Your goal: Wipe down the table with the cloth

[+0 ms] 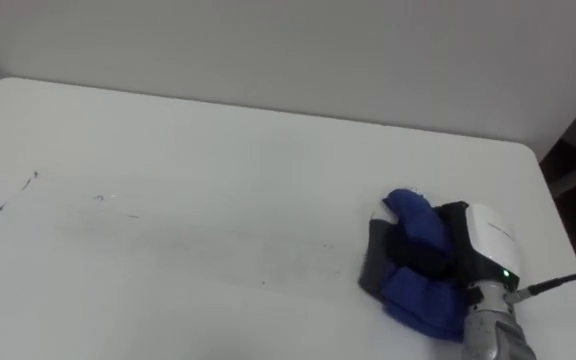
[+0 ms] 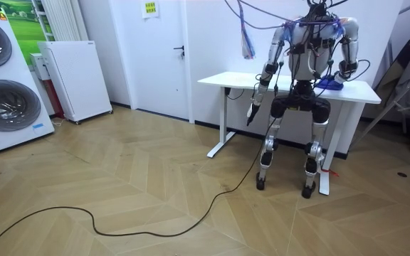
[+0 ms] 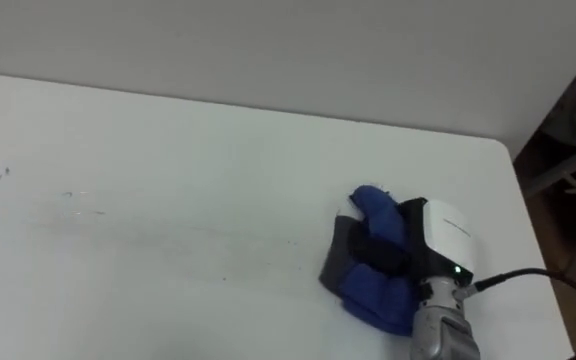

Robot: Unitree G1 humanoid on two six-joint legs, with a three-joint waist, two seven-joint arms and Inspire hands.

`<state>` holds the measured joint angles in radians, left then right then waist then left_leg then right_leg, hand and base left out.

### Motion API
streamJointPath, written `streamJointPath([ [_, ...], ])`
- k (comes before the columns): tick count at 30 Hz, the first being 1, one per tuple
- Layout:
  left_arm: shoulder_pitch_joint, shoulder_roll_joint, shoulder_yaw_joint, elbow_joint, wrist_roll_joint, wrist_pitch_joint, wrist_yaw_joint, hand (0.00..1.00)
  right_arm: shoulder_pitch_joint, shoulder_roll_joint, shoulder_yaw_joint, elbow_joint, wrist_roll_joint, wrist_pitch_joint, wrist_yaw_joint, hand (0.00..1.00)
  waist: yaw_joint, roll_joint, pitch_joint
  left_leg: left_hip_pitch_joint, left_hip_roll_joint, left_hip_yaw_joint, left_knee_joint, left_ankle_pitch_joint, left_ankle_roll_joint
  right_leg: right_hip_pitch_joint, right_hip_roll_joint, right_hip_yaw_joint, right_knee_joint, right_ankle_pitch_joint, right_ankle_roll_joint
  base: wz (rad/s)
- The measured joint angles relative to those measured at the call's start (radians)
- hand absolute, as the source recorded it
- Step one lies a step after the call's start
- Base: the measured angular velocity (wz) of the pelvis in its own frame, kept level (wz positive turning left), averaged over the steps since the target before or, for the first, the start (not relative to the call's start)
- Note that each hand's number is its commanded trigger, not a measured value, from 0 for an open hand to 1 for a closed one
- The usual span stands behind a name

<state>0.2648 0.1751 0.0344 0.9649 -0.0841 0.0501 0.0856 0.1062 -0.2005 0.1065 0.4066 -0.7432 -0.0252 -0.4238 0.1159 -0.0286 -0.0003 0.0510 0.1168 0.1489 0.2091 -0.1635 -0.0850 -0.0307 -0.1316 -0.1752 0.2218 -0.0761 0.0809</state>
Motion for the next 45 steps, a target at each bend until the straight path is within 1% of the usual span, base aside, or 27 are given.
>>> streamJointPath([
  [1, -0.004, -0.008, 0.000, 0.000, -0.005, -0.009, -0.001, 0.00, 0.008, 0.000, 0.007, -0.029, -0.001, 0.006, 0.006, 0.00, 0.003, 0.008, -0.0021, 0.001, -0.004, -0.005, -0.004, -0.001, 0.001, -0.008, 0.002, 0.011, -0.001, 0.003, 0.001, -0.19],
  [2, -0.002, -0.009, 0.000, 0.000, -0.004, -0.010, -0.002, 0.00, 0.011, 0.000, 0.009, -0.040, -0.003, 0.006, 0.008, 0.00, 0.002, 0.012, -0.0016, 0.001, -0.008, -0.013, -0.005, -0.002, 0.003, -0.009, 0.003, 0.013, -0.003, 0.005, 0.001, -0.23],
  [4, 0.000, 0.003, 0.002, 0.002, -0.005, -0.009, -0.002, 0.00, 0.034, 0.000, 0.014, -0.094, -0.005, 0.007, 0.010, 0.00, 0.002, 0.020, 0.0016, -0.001, -0.008, -0.016, -0.008, -0.003, 0.004, -0.012, 0.009, 0.015, -0.011, 0.017, -0.004, -0.11],
  [6, 0.001, 0.004, 0.003, 0.003, -0.005, -0.006, -0.007, 0.00, 0.037, -0.001, 0.014, -0.115, -0.007, 0.008, 0.007, 0.00, 0.001, 0.023, 0.0021, -0.004, -0.010, -0.022, -0.012, -0.002, 0.004, -0.012, 0.014, 0.015, -0.020, 0.027, -0.005, -0.08],
  [10, -0.002, -0.001, 0.004, 0.004, -0.057, -0.006, -0.034, 0.00, 0.041, 0.000, 0.011, -0.178, -0.009, 0.010, 0.001, 0.00, -0.011, 0.026, 0.0015, -0.003, -0.011, -0.022, -0.012, -0.002, 0.005, -0.013, 0.017, 0.028, -0.019, 0.028, -0.005, -0.01],
  [12, -0.006, -0.001, 0.006, 0.004, -0.058, -0.009, -0.038, 0.00, 0.041, 0.000, -0.006, -0.227, -0.017, 0.001, 0.000, 0.00, -0.023, 0.025, 0.0005, -0.003, -0.011, -0.023, -0.012, -0.002, 0.005, -0.013, 0.018, 0.029, -0.019, 0.027, -0.005, 0.00],
  [14, -0.007, -0.004, 0.025, 0.004, -0.058, -0.014, -0.054, 0.00, 0.039, -0.006, -0.036, -0.281, -0.007, -0.016, -0.006, 0.00, -0.027, 0.023, 0.0005, -0.003, -0.013, -0.027, -0.013, -0.002, 0.005, -0.013, 0.019, 0.033, -0.019, 0.028, -0.005, 0.00],
  [15, -0.007, -0.004, 0.035, 0.004, -0.058, -0.015, -0.065, 0.00, 0.035, -0.013, -0.056, -0.301, 0.001, -0.030, -0.020, 0.00, -0.029, 0.020, 0.0003, -0.003, -0.017, -0.038, -0.013, -0.002, 0.005, -0.013, 0.020, 0.037, -0.020, 0.028, -0.005, 0.00],
  [16, -0.007, -0.004, 0.046, 0.004, -0.058, -0.016, -0.078, 0.00, 0.030, -0.022, -0.078, -0.306, 0.008, -0.044, -0.036, 0.00, -0.033, 0.015, -0.0016, -0.003, -0.023, -0.052, -0.015, -0.002, 0.007, -0.012, 0.020, 0.039, -0.020, 0.028, -0.005, 0.00],
  [17, -0.007, -0.003, 0.047, 0.004, -0.058, -0.016, -0.080, 0.00, 0.029, -0.024, -0.091, -0.307, 0.012, -0.049, -0.042, 0.00, -0.037, 0.013, -0.0025, -0.002, -0.024, -0.054, -0.015, -0.002, 0.008, -0.012, 0.020, 0.039, -0.020, 0.028, -0.005, 0.06],
  [18, -0.007, -0.002, 0.048, 0.005, -0.058, -0.019, -0.084, 0.00, 0.029, -0.032, -0.110, -0.308, 0.025, -0.051, -0.056, 0.00, -0.042, 0.009, -0.0048, -0.002, -0.025, -0.056, -0.017, -0.001, 0.010, -0.010, 0.020, 0.039, -0.020, 0.028, -0.005, 0.04],
  [21, -0.006, 0.001, 0.059, 0.027, -0.062, -0.028, -0.100, 0.00, 0.029, -0.044, -0.159, -0.314, 0.082, -0.052, -0.083, 0.00, -0.054, 0.005, -0.0038, 0.005, -0.025, -0.055, -0.021, 0.000, 0.011, -0.008, 0.021, 0.043, -0.020, 0.027, -0.005, -0.03],
  [22, -0.005, 0.001, 0.067, 0.033, -0.062, -0.028, -0.103, 0.00, 0.029, -0.047, -0.182, -0.319, 0.106, -0.051, -0.090, 0.00, -0.059, 0.000, -0.0062, 0.005, -0.025, -0.055, -0.021, 0.000, 0.011, -0.010, 0.022, 0.047, -0.019, 0.027, -0.005, -0.07],
  [23, -0.005, 0.001, 0.072, 0.037, -0.062, -0.028, -0.106, 0.00, 0.029, -0.051, -0.194, -0.323, 0.121, -0.051, -0.091, 0.00, -0.060, -0.001, -0.0066, 0.005, -0.025, -0.055, -0.022, 0.000, 0.011, -0.011, 0.023, 0.050, -0.019, 0.027, -0.005, -0.06],
  [25, -0.002, 0.006, 0.088, 0.037, -0.061, -0.028, -0.120, 0.00, 0.029, -0.085, -0.244, -0.350, 0.170, -0.049, -0.102, 0.00, -0.073, -0.007, -0.0039, 0.007, -0.025, -0.055, -0.026, 0.000, 0.011, -0.013, 0.025, 0.052, -0.019, 0.027, -0.006, -0.05],
  [26, -0.002, 0.007, 0.092, 0.036, -0.061, -0.028, -0.123, 0.00, 0.028, -0.093, -0.257, -0.357, 0.170, -0.049, -0.110, 0.00, -0.075, -0.009, -0.0025, 0.007, -0.026, -0.055, -0.026, 0.000, 0.011, -0.014, 0.025, 0.053, -0.018, 0.026, -0.006, -0.06],
  [27, 0.000, 0.008, 0.108, 0.036, -0.061, -0.028, -0.132, 0.00, 0.027, -0.109, -0.274, -0.361, 0.170, -0.049, -0.134, 0.00, -0.080, -0.014, -0.0025, 0.007, -0.026, -0.055, -0.028, 0.000, 0.011, -0.017, 0.027, 0.057, -0.017, 0.026, -0.006, -0.08],
  [28, 0.002, 0.012, 0.118, 0.036, -0.061, -0.028, -0.138, 0.00, 0.027, -0.117, -0.291, -0.361, 0.170, -0.049, -0.151, 0.00, -0.084, -0.022, -0.0014, 0.009, -0.026, -0.055, -0.031, 0.000, 0.011, -0.019, 0.029, 0.059, -0.016, 0.026, -0.006, -0.09],
  [30, 0.008, 0.020, 0.119, 0.036, -0.062, -0.028, -0.138, 0.00, 0.031, -0.120, -0.309, -0.360, 0.172, -0.048, -0.176, 0.00, -0.093, -0.029, 0.0017, 0.010, -0.026, -0.055, -0.032, 0.000, 0.010, -0.019, 0.030, 0.059, -0.017, 0.026, -0.007, -0.06],
  [31, 0.011, 0.024, 0.119, 0.036, -0.062, -0.028, -0.139, 0.00, 0.037, -0.120, -0.323, -0.358, 0.185, -0.049, -0.184, 0.00, -0.105, -0.034, 0.0020, 0.010, -0.026, -0.055, -0.032, 0.000, 0.010, -0.019, 0.030, 0.061, -0.017, 0.026, -0.007, 0.00],
  [34, 0.022, 0.034, 0.119, 0.037, -0.062, -0.027, -0.139, 0.00, 0.049, -0.120, -0.347, -0.332, 0.206, -0.050, -0.217, 0.00, -0.118, -0.043, -0.0023, 0.012, -0.026, -0.055, -0.030, -0.001, 0.011, -0.018, 0.030, 0.065, -0.018, 0.026, -0.007, 0.00],
  [36, 0.030, 0.041, 0.120, 0.036, -0.062, -0.027, -0.139, 0.00, 0.060, -0.123, -0.375, -0.308, 0.245, -0.053, -0.223, 0.00, -0.122, -0.042, -0.0029, 0.015, -0.026, -0.053, -0.030, -0.001, 0.012, -0.016, 0.032, 0.073, -0.019, 0.026, -0.007, -0.03],
  [38, 0.036, 0.044, 0.129, 0.036, -0.061, -0.027, -0.138, 0.00, 0.060, -0.131, -0.404, -0.249, 0.282, -0.053, -0.238, 0.00, -0.123, -0.040, -0.0036, 0.020, -0.026, -0.048, -0.029, -0.003, 0.013, -0.014, 0.035, 0.083, -0.019, 0.026, -0.007, -0.08],
  [40, 0.041, 0.044, 0.161, 0.036, -0.052, -0.027, -0.138, 0.00, 0.074, -0.135, -0.432, -0.155, 0.321, -0.048, -0.242, 0.00, -0.124, -0.037, -0.0044, 0.021, -0.026, -0.039, -0.029, -0.005, 0.015, -0.019, 0.035, 0.090, -0.020, 0.025, -0.007, -0.10],
  [41, 0.042, 0.044, 0.171, 0.036, -0.052, -0.027, -0.138, 0.00, 0.082, -0.135, -0.438, -0.128, 0.334, -0.049, -0.241, 0.00, -0.126, -0.037, -0.0046, 0.021, -0.026, -0.039, -0.028, -0.005, 0.015, -0.020, 0.035, 0.090, -0.020, 0.025, -0.007, -0.04],
  [43, 0.055, 0.044, 0.203, 0.036, -0.054, -0.026, -0.139, 0.00, 0.110, -0.135, -0.445, -0.031, 0.410, -0.045, -0.234, 0.00, -0.137, -0.037, -0.0063, 0.020, -0.026, -0.037, -0.027, -0.006, 0.015, -0.022, 0.034, 0.090, -0.018, 0.025, -0.008, 0.00],
  [45, 0.062, 0.044, 0.207, 0.036, -0.060, -0.019, -0.139, 0.00, 0.116, -0.135, -0.448, 0.024, 0.466, -0.041, -0.229, 0.00, -0.147, -0.032, -0.0076, 0.020, -0.027, -0.036, -0.027, -0.007, 0.016, -0.021, 0.033, 0.090, -0.019, 0.025, -0.007, -0.02],
])
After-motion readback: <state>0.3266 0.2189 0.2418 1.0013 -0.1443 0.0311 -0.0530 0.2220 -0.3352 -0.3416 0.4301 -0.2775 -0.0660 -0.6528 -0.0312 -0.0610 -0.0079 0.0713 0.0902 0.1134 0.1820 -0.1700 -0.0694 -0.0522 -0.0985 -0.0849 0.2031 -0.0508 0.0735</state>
